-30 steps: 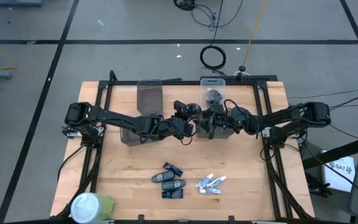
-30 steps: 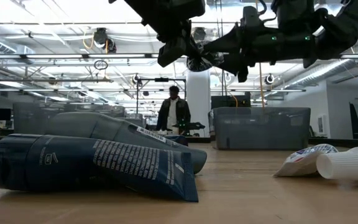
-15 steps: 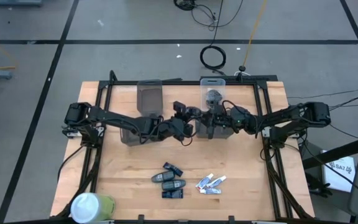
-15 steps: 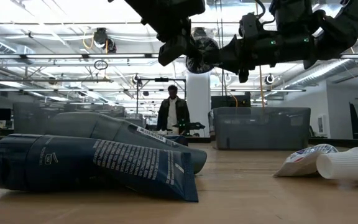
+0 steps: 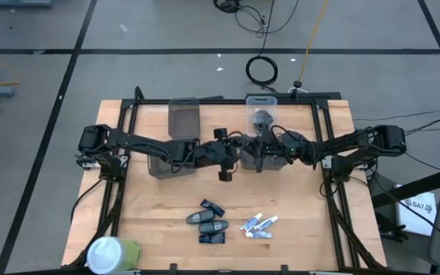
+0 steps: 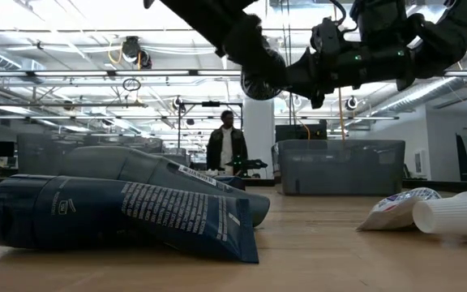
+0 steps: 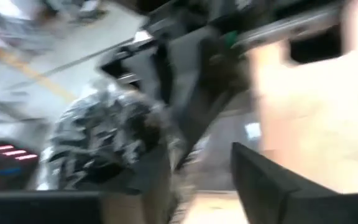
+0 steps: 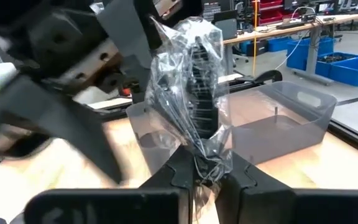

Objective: Pick & Place Travel size toiletries
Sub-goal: Put the black hairbrush into the transparent bin

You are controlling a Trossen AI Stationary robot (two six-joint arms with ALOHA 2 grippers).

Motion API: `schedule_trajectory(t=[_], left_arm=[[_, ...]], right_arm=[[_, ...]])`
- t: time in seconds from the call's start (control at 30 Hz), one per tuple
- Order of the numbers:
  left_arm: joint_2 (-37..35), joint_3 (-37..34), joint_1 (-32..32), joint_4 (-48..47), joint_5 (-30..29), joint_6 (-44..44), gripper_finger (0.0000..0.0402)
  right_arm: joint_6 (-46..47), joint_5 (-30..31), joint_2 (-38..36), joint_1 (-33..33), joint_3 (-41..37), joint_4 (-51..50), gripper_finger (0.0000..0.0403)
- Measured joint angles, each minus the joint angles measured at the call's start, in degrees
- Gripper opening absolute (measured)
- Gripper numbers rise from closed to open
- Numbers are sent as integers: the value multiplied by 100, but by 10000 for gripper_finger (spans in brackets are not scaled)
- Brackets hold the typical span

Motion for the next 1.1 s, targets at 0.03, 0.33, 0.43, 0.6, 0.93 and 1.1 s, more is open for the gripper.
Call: schedule_trajectory(t=[0.03, 0.33, 0.43, 0.6, 0.93, 1.1], left_arm=[[-57, 0, 10, 8, 284, -143, 197], [-1282, 4, 26, -864, 822, -960, 269], [-1760, -65, 122, -1240, 1377, -1096, 270], [-2571, -1011, 276, -526, 2196, -1164, 271], [-4233, -3782, 762, 1733, 1397, -2024, 271], [-4894, -4920, 972, 2707, 857, -2435, 271]], right_arm=[[-1, 0, -1, -25, 0, -16, 22], [-40, 31, -117, -269, 0, -543, 21], [-192, 29, -350, -308, -2, -944, 22], [-461, 31, -924, -331, -136, -1472, 21], [-340, 1115, -2247, -340, -1229, -1488, 22], [-158, 1614, -2617, -340, -1662, -1498, 22]])
